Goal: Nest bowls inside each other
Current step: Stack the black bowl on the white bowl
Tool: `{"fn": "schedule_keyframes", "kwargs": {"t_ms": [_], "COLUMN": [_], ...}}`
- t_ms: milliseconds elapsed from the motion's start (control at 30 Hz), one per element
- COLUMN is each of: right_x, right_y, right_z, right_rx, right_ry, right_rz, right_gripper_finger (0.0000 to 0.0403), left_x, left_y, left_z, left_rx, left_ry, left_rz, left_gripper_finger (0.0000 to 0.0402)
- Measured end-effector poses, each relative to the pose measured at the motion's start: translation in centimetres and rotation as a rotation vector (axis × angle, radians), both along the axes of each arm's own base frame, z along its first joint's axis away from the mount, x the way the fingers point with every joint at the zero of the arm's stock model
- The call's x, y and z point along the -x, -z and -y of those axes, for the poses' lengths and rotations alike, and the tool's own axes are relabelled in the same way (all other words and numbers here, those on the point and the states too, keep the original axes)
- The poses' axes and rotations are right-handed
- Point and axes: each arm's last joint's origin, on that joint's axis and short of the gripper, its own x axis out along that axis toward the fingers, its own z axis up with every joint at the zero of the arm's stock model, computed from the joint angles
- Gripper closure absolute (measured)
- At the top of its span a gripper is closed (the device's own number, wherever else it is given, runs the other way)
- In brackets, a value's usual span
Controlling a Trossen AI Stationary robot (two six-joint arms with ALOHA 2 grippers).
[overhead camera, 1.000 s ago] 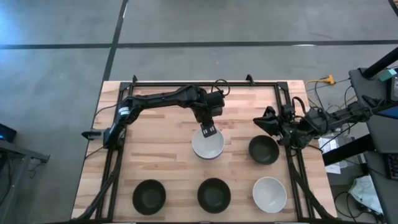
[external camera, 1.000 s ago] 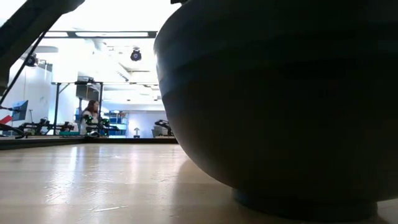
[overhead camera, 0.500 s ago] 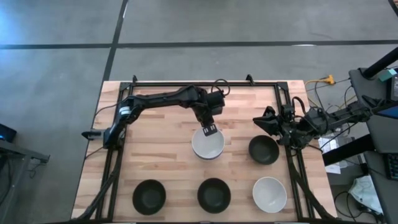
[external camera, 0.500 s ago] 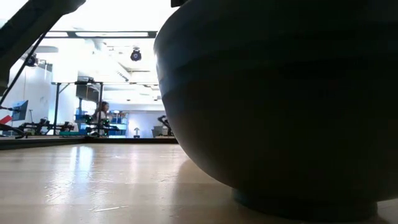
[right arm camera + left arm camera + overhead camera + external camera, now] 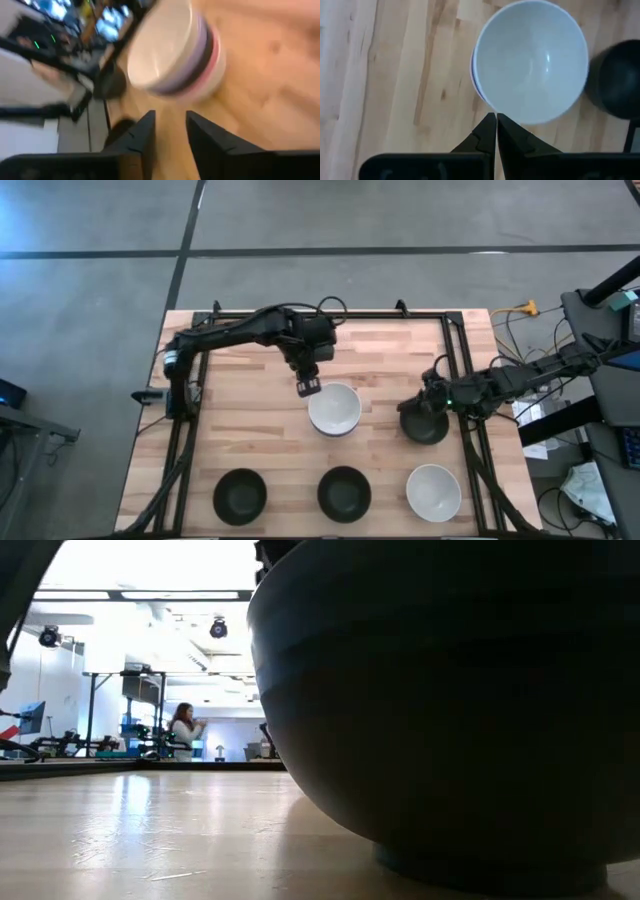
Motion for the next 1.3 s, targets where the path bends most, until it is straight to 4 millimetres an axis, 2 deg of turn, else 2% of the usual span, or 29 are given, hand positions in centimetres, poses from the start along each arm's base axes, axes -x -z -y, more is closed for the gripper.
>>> {"fn": "schedule_keyframes", "kwargs": {"t_ms": [100,200,300,433,533,700,967,1067,1167,1300], "right_x": [-0.4,-1.2,-2.2,-3.2,-3.6,-4.7,-6.2,-6.6,-6.9,-6.9], "right_y": [-0.6,-1.4,-2.0,-1.8,-1.2,0.7,4.5,5.6,6.5,6.2], "right_z": [-0.5,-1.0,-1.3,-1.8,-2.4,-3.7,-4.8,-5.0,-5.2,-5.2], "right_rx": [-0.025,0.016,0.086,0.127,0.155,0.18,0.205,0.215,0.209,0.209], "right_ry": [-0.116,-0.211,-0.249,-0.273,-0.299,-0.323,-0.373,-0.383,-0.404,-0.429], "right_rz": [-0.124,-0.204,-0.276,-0.466,-0.608,-0.726,-0.911,-0.969,-1.005,-1.003], "right_gripper_finger": [0.0253,0.0227,0.022,0.0223,0.0228,0.0236,0.0242,0.0267,0.0316,0.0381], "left_x": [1.1,1.8,2.7,4.0,5.2,7.2,10.0,10.8,11.4,11.9], "left_y": [0.3,1.7,3.4,5.9,7.5,9.3,10.1,10.2,10.3,10.2], "left_z": [0.2,0.3,0.4,0.7,0.9,1.3,1.8,1.9,2.0,2.0], "left_rx": [-0.001,-0.003,0.004,0.022,0.038,0.051,0.056,0.052,0.047,0.043], "left_ry": [0.001,-0.002,-0.002,-0.023,-0.049,-0.051,-0.067,-0.065,-0.064,-0.064], "left_rz": [-0.016,-0.053,-0.098,-0.181,-0.242,-0.292,-0.257,-0.225,-0.179,-0.144], "left_gripper_finger": [0.0402,0.0402,0.0402,0.0402,0.0402,0.0401,0.0401,0.0401,0.0401,0.0401]}}
